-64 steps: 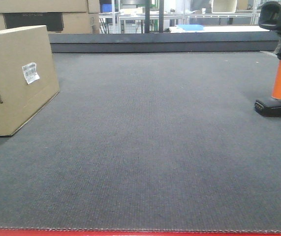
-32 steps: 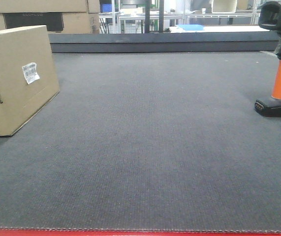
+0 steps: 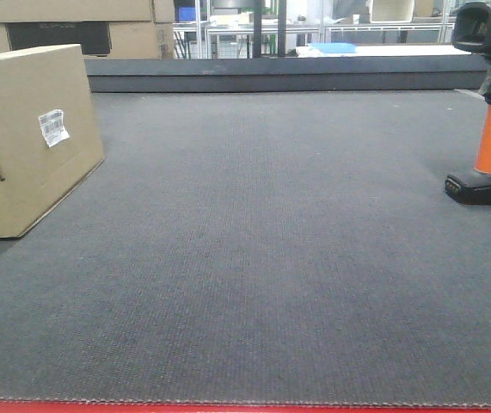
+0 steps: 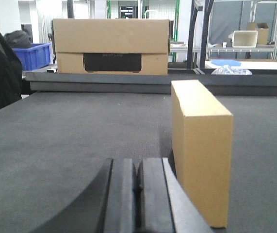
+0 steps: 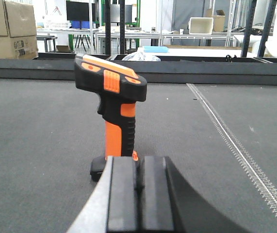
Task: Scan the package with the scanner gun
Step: 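Reach left gripper to the cardboard box, right gripper to scanner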
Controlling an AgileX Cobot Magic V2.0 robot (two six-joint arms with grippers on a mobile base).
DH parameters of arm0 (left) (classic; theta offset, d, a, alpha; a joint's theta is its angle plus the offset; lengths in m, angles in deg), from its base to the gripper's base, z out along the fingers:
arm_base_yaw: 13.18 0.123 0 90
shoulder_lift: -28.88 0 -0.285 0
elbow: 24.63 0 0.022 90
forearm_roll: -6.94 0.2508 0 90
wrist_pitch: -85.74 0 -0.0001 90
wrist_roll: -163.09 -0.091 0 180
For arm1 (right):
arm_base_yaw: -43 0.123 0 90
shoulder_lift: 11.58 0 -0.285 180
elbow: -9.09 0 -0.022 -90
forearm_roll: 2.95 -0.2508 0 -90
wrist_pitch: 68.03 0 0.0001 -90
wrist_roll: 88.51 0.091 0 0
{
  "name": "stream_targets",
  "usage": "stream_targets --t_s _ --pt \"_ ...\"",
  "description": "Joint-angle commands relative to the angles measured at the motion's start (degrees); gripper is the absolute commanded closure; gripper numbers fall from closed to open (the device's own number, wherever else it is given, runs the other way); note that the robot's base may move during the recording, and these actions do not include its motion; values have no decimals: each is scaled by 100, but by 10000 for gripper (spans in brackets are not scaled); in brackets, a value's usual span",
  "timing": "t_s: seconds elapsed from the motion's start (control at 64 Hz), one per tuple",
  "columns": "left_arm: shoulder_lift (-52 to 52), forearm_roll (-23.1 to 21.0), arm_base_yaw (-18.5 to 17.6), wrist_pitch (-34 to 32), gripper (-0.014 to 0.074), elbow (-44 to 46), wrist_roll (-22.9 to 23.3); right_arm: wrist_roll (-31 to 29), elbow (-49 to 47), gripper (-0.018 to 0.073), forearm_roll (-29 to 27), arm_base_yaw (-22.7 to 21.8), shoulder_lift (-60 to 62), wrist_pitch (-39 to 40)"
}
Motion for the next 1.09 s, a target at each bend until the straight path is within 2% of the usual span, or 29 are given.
stream_targets --t_s 0.0,0.156,0.25,0.344,0.469,0.547,0.656,0.75,0.859,0.984,1.078 --pt "16 -30 9 -286 707 12 0 5 -1 713 46 2 21 315" --pt "16 -40 9 -1126 707 12 0 5 -1 713 46 2 21 1173" --pt "16 -40 9 -1157 707 231 0 5 -317 713 46 2 21 1133" --pt "16 -40 9 -650 707 950 0 5 -988 713 46 2 21 667" --pt "-290 9 -2 415 705 2084 0 5 -1992 713 46 2 -226 -104" --pt "-676 25 -2 1005 659 2715 0 5 -2533 690 46 2 -594 -575" --pt "-1292 25 -2 1619 496 3408 0 5 -2947 559 46 2 -1189 -779" --pt "-1810 25 -2 1873 316 3774 0 5 -3127 379 46 2 -1635 -790" --pt "-2397 -128 -2 2058 157 4025 0 5 -3137 173 46 2 -2084 -750" --pt "-3069 -307 -13 2837 41 4433 0 5 -3137 20 46 2 -2367 -938" --pt "-3691 -307 -214 3508 -1 4892 0 5 -3137 -6 46 2 -2444 -962"
